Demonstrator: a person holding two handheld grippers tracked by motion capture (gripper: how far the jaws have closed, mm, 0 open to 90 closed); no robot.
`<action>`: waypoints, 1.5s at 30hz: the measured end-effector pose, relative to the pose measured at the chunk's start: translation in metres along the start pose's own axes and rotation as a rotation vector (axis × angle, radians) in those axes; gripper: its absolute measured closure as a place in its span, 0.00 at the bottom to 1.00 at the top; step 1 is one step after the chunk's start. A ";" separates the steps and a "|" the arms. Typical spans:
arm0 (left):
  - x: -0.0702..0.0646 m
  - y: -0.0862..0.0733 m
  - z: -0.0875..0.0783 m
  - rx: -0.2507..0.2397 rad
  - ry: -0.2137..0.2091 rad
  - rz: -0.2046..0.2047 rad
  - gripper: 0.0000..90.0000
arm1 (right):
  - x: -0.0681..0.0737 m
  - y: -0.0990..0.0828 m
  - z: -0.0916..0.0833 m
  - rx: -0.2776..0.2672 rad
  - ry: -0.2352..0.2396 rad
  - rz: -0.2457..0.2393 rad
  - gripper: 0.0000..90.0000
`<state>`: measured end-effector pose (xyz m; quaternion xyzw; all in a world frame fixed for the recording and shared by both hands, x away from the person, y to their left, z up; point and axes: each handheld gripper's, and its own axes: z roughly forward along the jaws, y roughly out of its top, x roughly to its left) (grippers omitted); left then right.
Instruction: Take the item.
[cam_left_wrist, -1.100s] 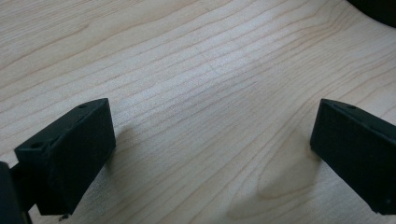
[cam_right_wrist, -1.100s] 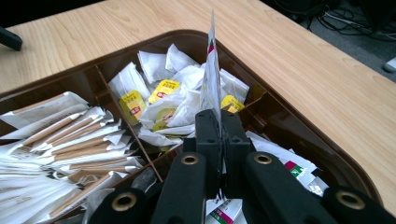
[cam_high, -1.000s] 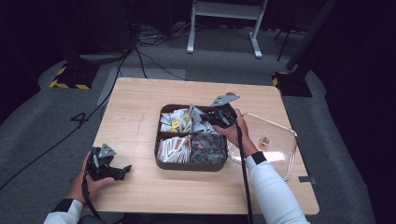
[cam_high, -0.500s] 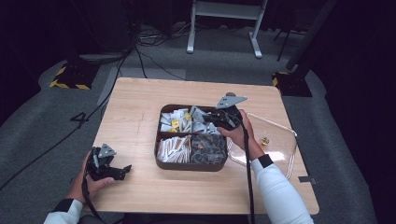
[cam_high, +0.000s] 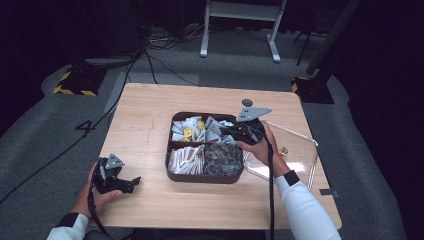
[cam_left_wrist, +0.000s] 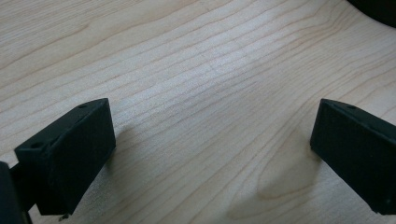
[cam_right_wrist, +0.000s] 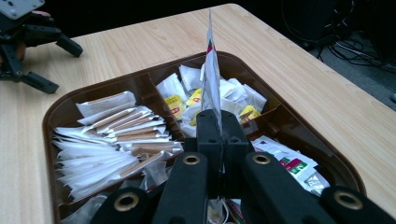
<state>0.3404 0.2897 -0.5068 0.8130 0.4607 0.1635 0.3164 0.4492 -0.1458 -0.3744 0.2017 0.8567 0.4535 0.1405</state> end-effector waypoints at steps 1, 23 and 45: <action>0.000 0.000 0.000 0.000 -0.001 0.002 0.00 | 0.001 -0.001 -0.001 0.002 0.002 -0.001 1.00; 0.000 0.000 0.000 0.000 0.000 0.000 0.00 | 0.028 -0.018 -0.031 -0.028 0.062 -0.037 1.00; 0.000 0.000 0.000 0.000 0.000 0.000 0.00 | 0.073 -0.042 -0.042 -0.001 0.178 -0.085 1.00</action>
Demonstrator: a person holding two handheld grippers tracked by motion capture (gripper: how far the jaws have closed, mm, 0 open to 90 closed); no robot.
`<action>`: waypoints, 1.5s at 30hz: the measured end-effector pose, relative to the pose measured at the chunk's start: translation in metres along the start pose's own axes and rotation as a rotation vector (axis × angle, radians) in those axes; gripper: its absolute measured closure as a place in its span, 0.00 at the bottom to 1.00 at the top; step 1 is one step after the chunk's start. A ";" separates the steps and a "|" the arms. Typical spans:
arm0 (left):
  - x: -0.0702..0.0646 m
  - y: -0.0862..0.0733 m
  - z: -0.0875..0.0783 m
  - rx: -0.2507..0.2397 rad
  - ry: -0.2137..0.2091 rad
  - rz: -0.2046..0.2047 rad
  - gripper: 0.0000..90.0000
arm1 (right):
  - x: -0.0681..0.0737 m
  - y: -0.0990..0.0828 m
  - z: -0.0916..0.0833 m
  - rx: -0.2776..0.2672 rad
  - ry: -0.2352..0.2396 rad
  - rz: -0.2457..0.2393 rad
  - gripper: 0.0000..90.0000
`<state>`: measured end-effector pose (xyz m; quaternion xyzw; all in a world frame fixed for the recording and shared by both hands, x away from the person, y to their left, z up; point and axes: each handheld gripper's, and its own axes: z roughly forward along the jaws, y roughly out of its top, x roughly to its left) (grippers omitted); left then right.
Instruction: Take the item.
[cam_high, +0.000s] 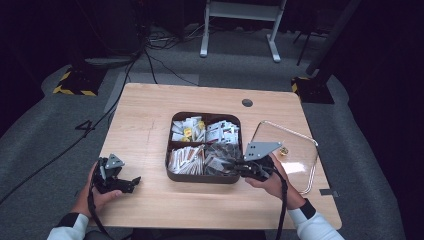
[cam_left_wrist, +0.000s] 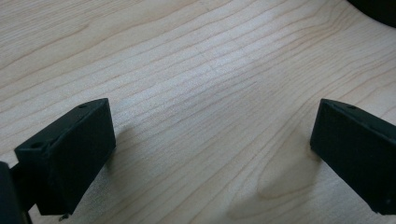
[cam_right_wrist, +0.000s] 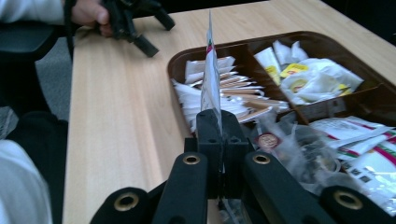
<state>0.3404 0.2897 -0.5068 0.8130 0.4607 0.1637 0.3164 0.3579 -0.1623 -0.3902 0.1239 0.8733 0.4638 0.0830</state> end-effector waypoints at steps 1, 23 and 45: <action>0.000 0.000 0.000 0.000 0.000 -0.001 0.00 | 0.003 -0.001 0.000 0.004 0.007 -0.004 1.00; 0.000 0.000 0.000 0.000 0.000 -0.001 0.00 | 0.047 -0.024 0.035 0.135 0.158 -0.045 1.00; 0.000 0.000 0.000 0.000 0.003 0.000 0.00 | 0.035 -0.045 0.040 0.195 0.137 0.038 0.89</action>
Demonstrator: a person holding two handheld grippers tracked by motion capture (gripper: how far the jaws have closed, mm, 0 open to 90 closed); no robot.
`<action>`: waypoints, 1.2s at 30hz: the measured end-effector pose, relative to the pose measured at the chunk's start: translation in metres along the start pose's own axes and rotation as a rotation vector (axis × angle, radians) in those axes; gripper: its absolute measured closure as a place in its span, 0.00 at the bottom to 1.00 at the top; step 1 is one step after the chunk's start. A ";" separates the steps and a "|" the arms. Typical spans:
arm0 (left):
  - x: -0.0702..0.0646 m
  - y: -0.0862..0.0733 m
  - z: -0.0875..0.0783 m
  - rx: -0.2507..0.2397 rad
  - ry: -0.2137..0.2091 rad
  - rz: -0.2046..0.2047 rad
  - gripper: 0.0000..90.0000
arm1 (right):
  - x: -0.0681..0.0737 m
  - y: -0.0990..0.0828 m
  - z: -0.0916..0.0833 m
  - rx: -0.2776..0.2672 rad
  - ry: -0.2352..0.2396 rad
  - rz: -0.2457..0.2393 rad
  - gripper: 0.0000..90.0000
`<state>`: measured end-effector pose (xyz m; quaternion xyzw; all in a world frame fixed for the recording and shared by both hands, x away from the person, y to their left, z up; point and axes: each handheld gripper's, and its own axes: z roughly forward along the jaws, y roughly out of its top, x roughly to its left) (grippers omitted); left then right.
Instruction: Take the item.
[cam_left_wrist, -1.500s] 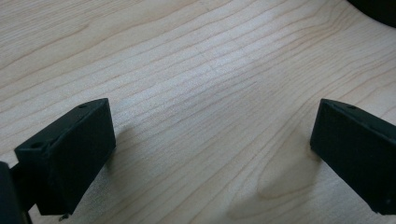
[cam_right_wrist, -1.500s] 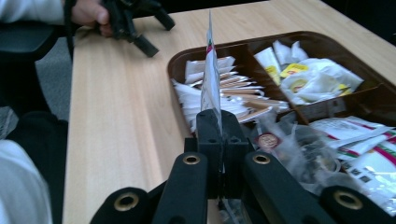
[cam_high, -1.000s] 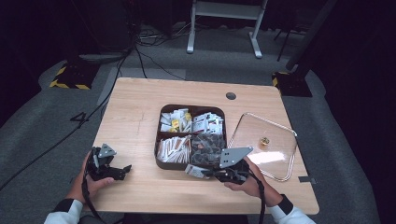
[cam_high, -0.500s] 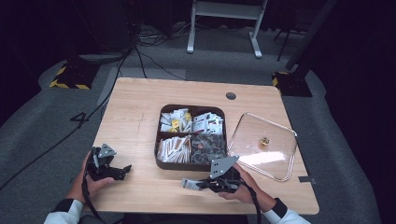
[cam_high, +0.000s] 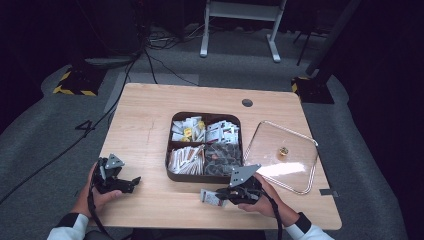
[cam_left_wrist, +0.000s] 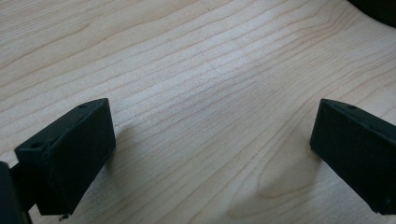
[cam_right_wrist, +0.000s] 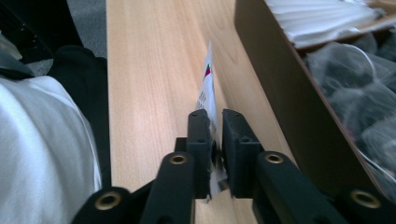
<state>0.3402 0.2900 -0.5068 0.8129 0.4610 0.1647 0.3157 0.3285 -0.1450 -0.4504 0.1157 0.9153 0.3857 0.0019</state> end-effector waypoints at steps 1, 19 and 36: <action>0.000 0.000 0.000 0.000 0.000 0.000 0.00 | 0.000 0.000 0.000 0.000 0.000 0.000 0.89; 0.000 0.000 0.000 0.000 0.001 0.000 0.00 | -0.018 -0.003 -0.049 -0.056 -0.169 -0.016 0.67; 0.000 0.000 0.000 0.001 -0.001 -0.001 0.00 | -0.052 -0.012 -0.102 -0.132 -0.388 0.058 0.43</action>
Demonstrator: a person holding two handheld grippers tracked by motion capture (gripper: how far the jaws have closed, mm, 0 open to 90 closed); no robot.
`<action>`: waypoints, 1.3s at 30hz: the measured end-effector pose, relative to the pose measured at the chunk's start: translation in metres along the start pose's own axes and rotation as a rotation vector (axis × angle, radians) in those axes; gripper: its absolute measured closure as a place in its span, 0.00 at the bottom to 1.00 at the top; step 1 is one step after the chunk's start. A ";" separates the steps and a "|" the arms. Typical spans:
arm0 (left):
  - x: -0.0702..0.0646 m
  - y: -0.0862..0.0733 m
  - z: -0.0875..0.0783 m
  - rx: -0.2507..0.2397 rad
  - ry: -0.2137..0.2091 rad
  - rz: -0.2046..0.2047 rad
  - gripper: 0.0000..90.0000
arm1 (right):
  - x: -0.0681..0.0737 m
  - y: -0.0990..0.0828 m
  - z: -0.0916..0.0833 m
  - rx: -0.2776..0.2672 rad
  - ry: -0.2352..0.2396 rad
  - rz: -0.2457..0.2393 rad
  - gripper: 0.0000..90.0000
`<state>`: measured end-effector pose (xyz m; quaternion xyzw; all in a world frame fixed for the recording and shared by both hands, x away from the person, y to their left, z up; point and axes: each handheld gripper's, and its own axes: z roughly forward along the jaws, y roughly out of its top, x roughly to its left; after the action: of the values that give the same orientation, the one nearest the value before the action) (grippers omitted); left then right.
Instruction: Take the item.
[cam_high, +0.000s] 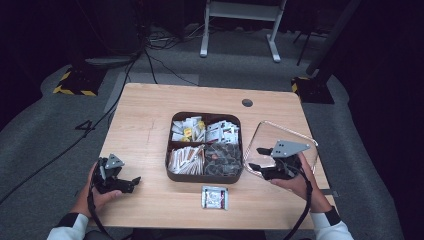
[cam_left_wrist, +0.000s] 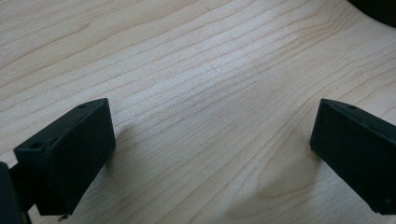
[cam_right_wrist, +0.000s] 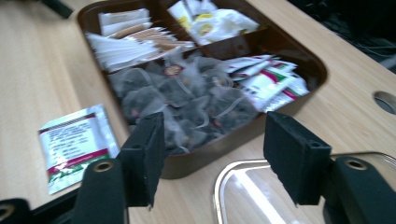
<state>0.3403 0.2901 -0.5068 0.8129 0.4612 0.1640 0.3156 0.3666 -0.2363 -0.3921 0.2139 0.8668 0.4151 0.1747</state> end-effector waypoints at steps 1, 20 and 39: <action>0.000 0.000 0.000 0.000 0.000 0.000 0.00 | -0.004 -0.001 -0.001 -0.001 -0.009 0.008 0.42; 0.000 0.000 0.000 0.000 0.000 0.000 0.00 | -0.064 -0.034 -0.005 0.065 -0.136 0.171 0.34; 0.000 0.000 0.000 0.000 0.000 0.000 0.00 | -0.116 -0.092 0.009 0.206 -0.227 0.318 0.40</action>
<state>0.3403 0.2901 -0.5068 0.8129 0.4611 0.1640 0.3158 0.4487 -0.3416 -0.4560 0.4101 0.8347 0.3201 0.1806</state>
